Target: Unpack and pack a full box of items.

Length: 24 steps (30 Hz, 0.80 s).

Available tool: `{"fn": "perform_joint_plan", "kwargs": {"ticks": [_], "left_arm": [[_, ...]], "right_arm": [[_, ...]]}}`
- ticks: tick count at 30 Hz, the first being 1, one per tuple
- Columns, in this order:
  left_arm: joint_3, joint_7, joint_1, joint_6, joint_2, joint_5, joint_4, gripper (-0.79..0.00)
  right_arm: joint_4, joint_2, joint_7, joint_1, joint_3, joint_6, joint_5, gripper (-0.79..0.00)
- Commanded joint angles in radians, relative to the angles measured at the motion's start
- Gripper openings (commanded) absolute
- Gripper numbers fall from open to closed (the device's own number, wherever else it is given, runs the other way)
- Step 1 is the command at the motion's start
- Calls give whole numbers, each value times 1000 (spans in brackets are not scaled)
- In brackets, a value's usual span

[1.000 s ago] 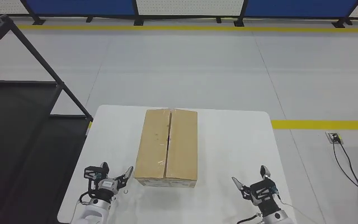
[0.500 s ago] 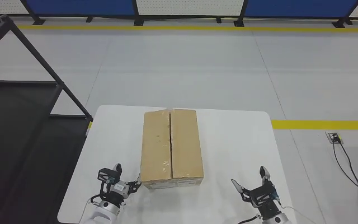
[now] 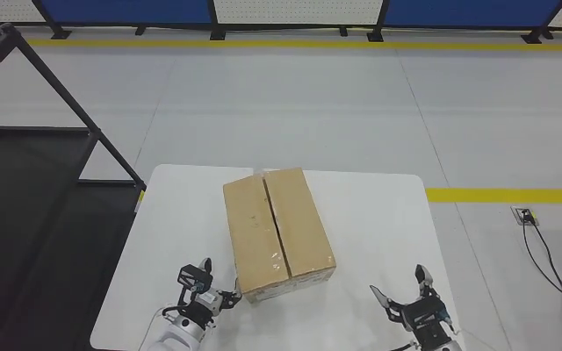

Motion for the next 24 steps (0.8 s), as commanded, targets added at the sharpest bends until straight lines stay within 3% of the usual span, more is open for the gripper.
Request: {"fn": "perform_joint_plan", "kwargs": {"ticks": [1, 12, 24], "left_arm": [[9, 1, -4, 4, -2, 8, 0, 0], [-5, 1, 3, 8, 0, 13, 0, 0], [-10, 5, 16, -70, 6, 51, 17, 0]], "right_arm": [[0, 0, -5, -4, 4, -6, -6, 0], [-5, 2, -9, -13, 10, -21, -22, 0], [1, -1, 39, 24, 5, -31, -11, 0]]}}
